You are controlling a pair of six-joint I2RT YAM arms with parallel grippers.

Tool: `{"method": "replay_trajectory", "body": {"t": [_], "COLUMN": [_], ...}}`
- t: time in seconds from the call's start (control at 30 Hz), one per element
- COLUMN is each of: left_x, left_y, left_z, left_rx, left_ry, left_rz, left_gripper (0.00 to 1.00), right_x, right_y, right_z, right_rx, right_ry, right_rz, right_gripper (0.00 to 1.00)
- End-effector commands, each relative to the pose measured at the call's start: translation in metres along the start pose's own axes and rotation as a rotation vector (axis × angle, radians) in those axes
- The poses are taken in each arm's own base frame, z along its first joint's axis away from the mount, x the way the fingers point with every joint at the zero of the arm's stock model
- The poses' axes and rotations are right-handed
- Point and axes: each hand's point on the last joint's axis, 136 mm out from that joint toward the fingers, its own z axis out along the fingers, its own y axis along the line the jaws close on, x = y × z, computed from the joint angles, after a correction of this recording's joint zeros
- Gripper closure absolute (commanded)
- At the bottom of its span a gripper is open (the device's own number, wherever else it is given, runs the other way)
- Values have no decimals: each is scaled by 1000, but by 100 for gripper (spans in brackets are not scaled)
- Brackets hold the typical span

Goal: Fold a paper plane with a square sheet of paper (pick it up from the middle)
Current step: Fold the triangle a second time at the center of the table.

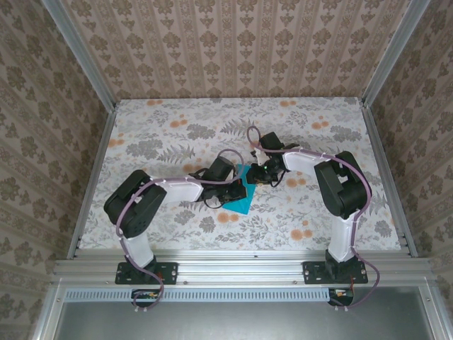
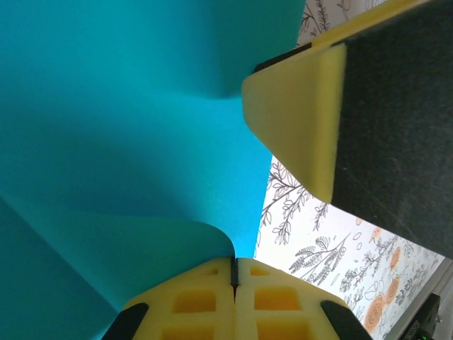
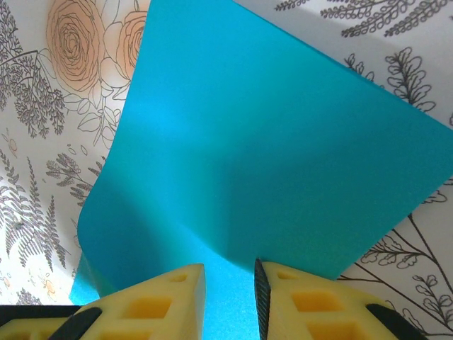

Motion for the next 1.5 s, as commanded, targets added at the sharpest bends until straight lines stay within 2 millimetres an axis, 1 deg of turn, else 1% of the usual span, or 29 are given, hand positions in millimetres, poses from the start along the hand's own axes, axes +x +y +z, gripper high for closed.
{"method": "replay_trajectory", "body": {"t": [0.0, 0.37, 0.67, 1.2, 1.47], "left_x": [-10, -16, -20, -22, -26], "left_y": [-8, -1, 0, -3, -10], "left_z": [3, 9, 11, 18, 13], "left_rx": [9, -15, -14, 9, 24], "left_ry": [-19, -37, -44, -31, -42], "left_rz": [27, 22, 20, 25, 32], "left_gripper": [99, 99, 99, 99, 100], "right_x": [5, 5, 6, 7, 8], "right_y": [-2, -2, -3, -4, -6], "right_z": [2, 2, 2, 3, 4], "right_rx": [24, 24, 30, 37, 44], "right_ry": [31, 36, 40, 48, 51], "right_rz": [-6, -4, -5, -7, -9], "right_gripper": [73, 73, 73, 73, 73]}}
